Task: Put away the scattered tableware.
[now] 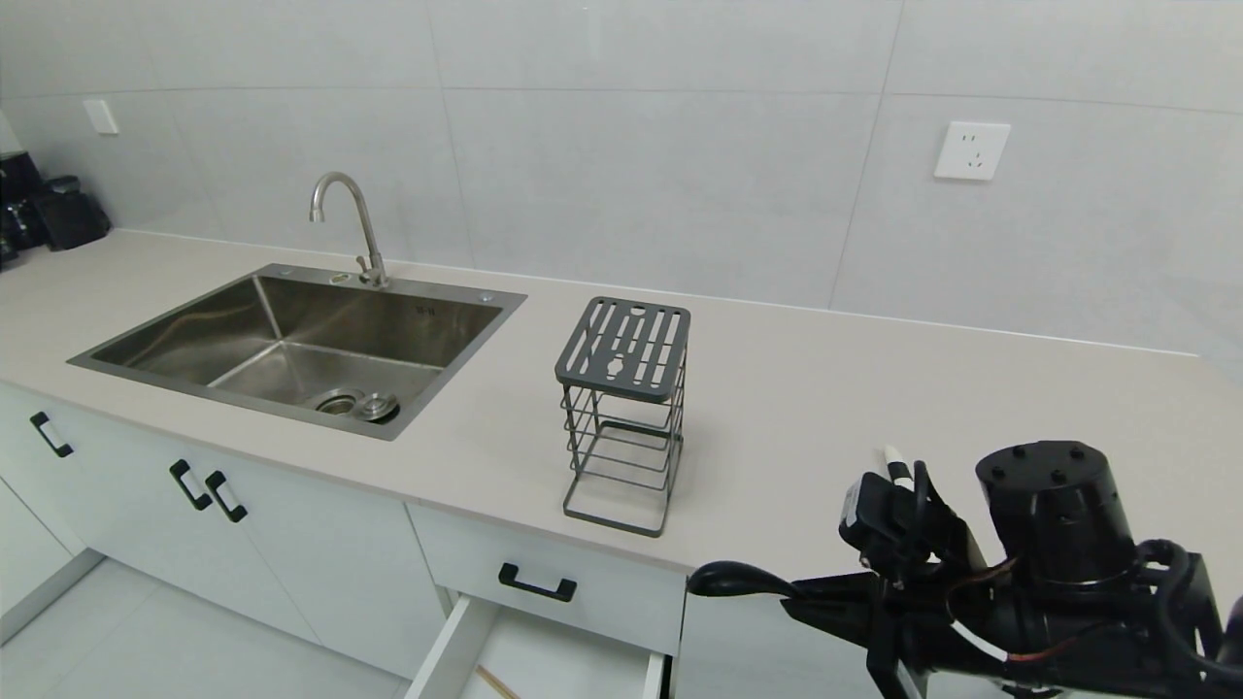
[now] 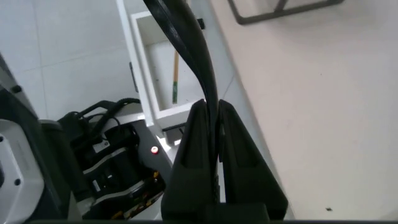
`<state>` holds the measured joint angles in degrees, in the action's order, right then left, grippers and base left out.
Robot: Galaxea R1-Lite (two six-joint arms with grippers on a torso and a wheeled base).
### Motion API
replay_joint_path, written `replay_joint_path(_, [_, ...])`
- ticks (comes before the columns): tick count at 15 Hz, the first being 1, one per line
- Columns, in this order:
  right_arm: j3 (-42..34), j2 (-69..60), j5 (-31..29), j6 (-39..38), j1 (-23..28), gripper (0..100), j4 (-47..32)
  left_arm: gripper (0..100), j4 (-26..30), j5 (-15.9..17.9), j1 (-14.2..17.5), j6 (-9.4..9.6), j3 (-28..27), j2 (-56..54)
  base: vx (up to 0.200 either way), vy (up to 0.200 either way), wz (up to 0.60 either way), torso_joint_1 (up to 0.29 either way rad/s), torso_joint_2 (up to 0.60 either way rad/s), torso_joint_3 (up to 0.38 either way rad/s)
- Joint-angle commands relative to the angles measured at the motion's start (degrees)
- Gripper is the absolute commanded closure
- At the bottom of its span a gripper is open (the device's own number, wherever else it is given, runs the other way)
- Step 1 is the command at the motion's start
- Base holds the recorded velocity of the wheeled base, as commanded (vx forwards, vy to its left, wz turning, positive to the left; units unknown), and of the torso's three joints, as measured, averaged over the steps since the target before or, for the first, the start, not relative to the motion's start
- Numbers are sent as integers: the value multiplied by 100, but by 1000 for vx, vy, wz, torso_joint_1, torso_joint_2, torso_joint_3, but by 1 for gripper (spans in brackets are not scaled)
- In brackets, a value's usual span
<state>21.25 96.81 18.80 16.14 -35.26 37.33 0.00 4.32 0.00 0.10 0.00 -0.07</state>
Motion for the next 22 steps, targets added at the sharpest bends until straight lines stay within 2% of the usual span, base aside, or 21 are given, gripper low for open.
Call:
replay_joint_path(1, [29, -65, -8, -6, -227, 100, 11, 0, 0, -1, 0, -1, 0, 7, 0, 0, 0, 0, 0, 0])
replay_joint_path(10, [679, 119, -96, -85, -1001, 100, 99, 0, 0, -1, 0, -1, 0, 7, 0, 0, 0, 0, 0, 0])
replay_joint_path(14, [1215, 532, -236, -551, -1502, 100, 354, 0, 9, -1, 0, -1, 0, 7, 0, 0, 0, 0, 0, 0])
replay_joint_path(20, [2384, 1736, -860, -1166, -2205, 100, 451, 0, 0, -1, 0, -1, 0, 7, 0, 0, 0, 0, 0, 0])
replay_joint_path(22, [2850, 2352, -1344, -1658, -2557, 100, 424, 0, 0, -1, 0, -1, 0, 7, 0, 0, 0, 0, 0, 0])
